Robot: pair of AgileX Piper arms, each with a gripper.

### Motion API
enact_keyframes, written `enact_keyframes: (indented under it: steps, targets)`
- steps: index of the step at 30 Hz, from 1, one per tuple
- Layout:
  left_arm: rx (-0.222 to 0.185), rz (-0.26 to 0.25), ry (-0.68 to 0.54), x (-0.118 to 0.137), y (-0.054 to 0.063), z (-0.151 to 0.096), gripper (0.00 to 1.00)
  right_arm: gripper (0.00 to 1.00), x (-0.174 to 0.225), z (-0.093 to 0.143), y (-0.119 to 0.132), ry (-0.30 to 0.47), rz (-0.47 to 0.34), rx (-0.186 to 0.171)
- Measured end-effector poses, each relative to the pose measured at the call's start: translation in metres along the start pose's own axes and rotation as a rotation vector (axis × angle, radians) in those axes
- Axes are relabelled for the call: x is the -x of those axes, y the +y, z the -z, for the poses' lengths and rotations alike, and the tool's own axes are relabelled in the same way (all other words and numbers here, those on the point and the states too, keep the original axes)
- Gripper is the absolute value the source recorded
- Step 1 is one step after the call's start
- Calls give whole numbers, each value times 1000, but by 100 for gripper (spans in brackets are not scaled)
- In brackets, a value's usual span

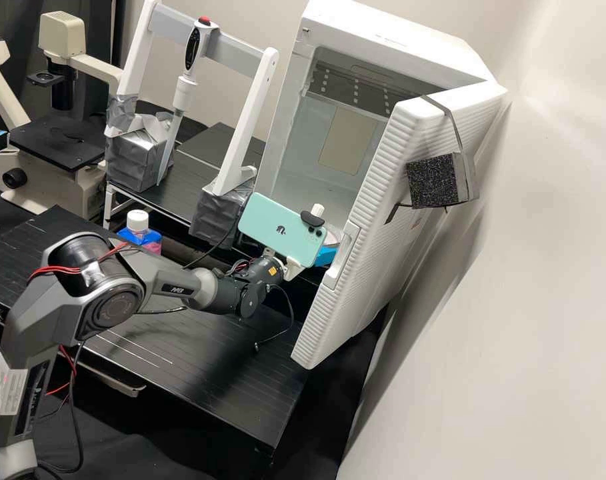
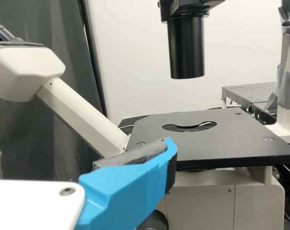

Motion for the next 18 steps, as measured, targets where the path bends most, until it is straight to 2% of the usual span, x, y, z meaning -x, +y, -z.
enact_keyframes:
  steps: [4,18]
  targets:
    - [0,0,0,0,0,0,100,0,14,-1,3,1,-21,-13]
    - [0,0,0,0,0,0,100,0,74,4,1,105,-95,-35]
